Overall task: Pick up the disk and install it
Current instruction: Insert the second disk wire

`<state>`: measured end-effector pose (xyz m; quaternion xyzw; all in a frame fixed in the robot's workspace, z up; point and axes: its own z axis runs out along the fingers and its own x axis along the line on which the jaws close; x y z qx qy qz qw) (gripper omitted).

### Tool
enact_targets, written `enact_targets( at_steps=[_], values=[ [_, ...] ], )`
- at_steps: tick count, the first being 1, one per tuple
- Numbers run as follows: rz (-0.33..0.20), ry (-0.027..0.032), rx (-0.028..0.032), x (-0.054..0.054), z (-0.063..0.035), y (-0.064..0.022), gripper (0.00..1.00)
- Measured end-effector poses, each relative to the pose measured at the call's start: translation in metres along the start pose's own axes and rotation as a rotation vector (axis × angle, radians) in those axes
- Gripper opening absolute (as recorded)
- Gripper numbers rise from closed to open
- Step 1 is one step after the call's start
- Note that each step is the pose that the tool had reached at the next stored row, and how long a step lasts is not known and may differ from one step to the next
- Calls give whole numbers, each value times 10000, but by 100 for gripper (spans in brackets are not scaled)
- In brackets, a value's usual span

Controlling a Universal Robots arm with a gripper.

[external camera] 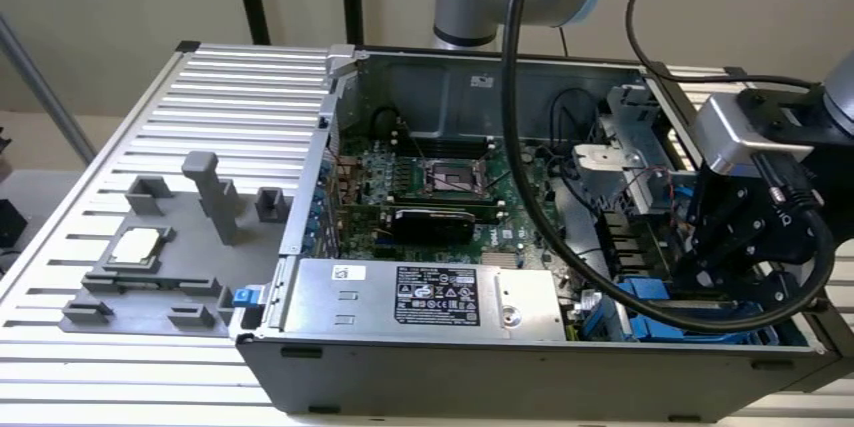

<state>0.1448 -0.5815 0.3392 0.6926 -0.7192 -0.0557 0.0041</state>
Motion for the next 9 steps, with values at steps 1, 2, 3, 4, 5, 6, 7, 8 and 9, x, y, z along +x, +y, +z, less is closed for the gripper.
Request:
enact_targets(
  at_steps=[1, 2, 3, 4, 5, 6, 7, 8, 9],
  values=[
    [0, -4, -1, 0, 1, -2, 0],
    [-1, -12, -2, 0, 3, -3, 0],
    [-3, -26, -2, 0, 8, -7, 0],
    [-3, -38, -2, 1, 13, -9, 0],
    [-3, -43, -3, 2, 16, -11, 0],
    [-4, -47, -3, 2, 20, -13, 0],
    [-4, -51, -3, 3, 24, -15, 0],
    [-4, -57, -3, 4, 28, -16, 0],
    [-5, -63, -3, 4, 29, -16, 0]
  ],
)
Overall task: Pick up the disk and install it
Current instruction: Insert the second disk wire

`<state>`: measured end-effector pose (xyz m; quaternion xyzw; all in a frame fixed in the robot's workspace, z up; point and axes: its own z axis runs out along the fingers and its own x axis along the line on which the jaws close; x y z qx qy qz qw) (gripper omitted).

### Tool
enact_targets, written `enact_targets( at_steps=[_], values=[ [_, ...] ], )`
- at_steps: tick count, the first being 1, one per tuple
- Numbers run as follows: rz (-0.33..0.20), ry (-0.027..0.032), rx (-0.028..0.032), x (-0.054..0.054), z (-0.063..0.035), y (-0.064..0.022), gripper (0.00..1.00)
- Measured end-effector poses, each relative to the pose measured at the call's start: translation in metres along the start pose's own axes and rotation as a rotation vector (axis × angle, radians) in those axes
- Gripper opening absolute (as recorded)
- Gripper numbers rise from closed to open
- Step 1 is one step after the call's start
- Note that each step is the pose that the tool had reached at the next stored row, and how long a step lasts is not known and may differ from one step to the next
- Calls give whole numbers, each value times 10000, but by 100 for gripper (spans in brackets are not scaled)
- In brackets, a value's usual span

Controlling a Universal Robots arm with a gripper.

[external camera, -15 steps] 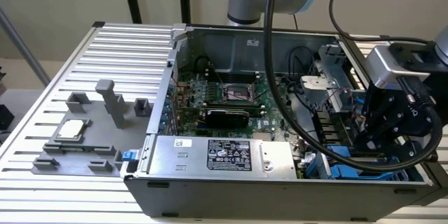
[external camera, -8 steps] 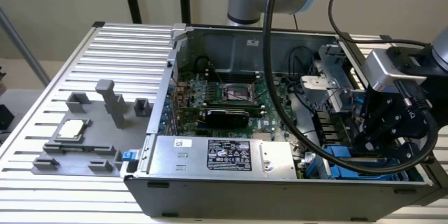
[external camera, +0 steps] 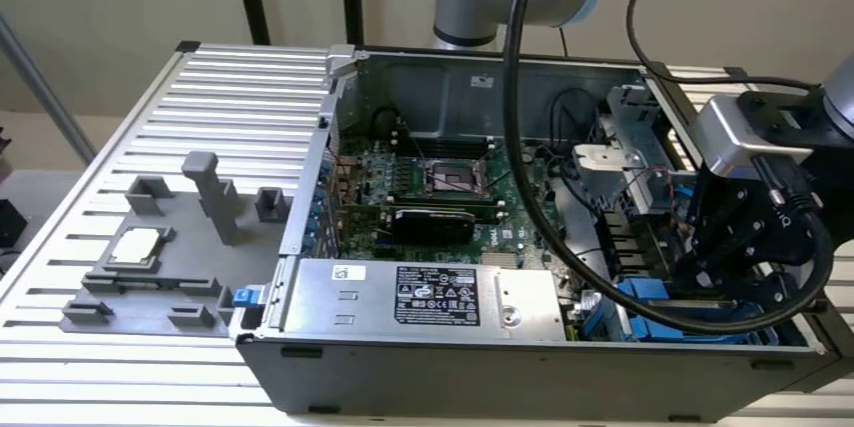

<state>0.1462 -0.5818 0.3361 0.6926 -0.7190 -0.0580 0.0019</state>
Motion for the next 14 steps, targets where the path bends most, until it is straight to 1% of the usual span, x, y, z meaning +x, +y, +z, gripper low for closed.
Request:
enact_targets(
  at_steps=[1, 2, 4, 7, 9, 11, 12, 14],
  values=[
    [-1, -11, 0, 0, 2, -1, 0],
    [-4, -31, 0, 0, 5, -2, 100],
    [-9, -76, -3, -1, -25, 0, 100],
    [-11, -113, -5, -8, -127, 17, 100],
    [-15, -143, 2, -12, -183, 50, 100],
    [-17, -170, 13, -11, -195, 110, 100],
    [-17, -171, 19, -10, -195, 137, 100],
    [-19, -176, 31, -9, -194, 145, 100]
  ],
)
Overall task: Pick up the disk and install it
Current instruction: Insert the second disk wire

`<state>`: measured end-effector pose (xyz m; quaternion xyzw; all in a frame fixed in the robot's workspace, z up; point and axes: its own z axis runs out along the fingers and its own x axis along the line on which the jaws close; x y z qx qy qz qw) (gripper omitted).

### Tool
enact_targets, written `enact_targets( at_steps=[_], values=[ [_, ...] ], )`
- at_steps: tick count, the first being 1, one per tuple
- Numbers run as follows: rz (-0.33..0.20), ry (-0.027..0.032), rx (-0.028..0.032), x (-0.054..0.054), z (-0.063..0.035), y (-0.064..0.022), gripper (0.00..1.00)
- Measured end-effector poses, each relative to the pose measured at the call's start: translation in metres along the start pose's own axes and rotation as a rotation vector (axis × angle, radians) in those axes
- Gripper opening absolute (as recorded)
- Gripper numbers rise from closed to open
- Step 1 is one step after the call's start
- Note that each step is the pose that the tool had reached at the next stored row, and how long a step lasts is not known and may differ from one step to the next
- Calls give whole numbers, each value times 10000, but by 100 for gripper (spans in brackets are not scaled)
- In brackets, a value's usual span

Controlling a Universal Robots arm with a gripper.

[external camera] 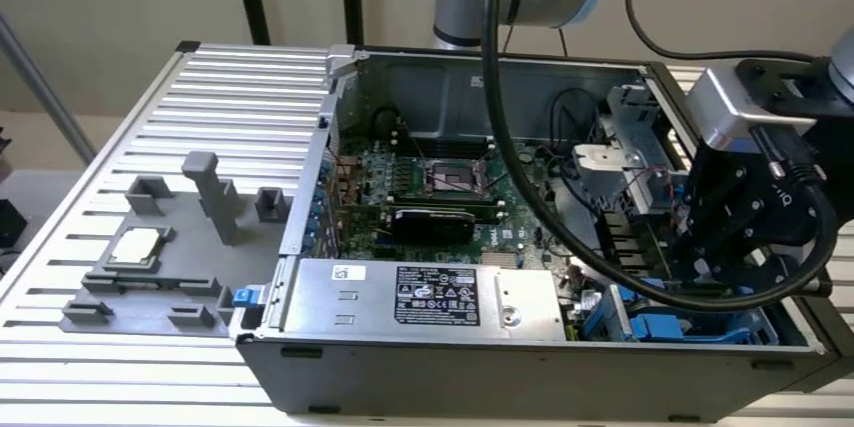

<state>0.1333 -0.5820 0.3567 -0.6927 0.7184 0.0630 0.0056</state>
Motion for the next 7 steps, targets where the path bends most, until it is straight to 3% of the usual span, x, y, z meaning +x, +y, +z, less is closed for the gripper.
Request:
enact_targets(
  at_steps=[7],
  values=[
    [-2, -2, 16, -1, 0, 0, 100]
  ],
)
